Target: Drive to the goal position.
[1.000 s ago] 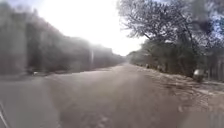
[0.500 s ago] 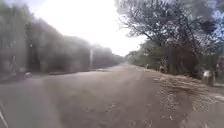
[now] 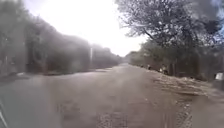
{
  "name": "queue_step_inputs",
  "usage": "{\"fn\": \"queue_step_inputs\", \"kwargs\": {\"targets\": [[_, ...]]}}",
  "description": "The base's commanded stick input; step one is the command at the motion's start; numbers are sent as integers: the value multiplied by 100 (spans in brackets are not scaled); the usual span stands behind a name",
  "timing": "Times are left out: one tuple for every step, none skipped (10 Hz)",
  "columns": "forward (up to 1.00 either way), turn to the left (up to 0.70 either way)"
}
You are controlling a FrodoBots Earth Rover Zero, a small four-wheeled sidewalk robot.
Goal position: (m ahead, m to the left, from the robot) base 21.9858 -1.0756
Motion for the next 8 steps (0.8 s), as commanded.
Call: {"fn": "queue_step_inputs", "kwargs": {"targets": [[100,0],[100,0],[100,0],[100,0],[100,0],[100,0],[100,0],[100,0]]}}
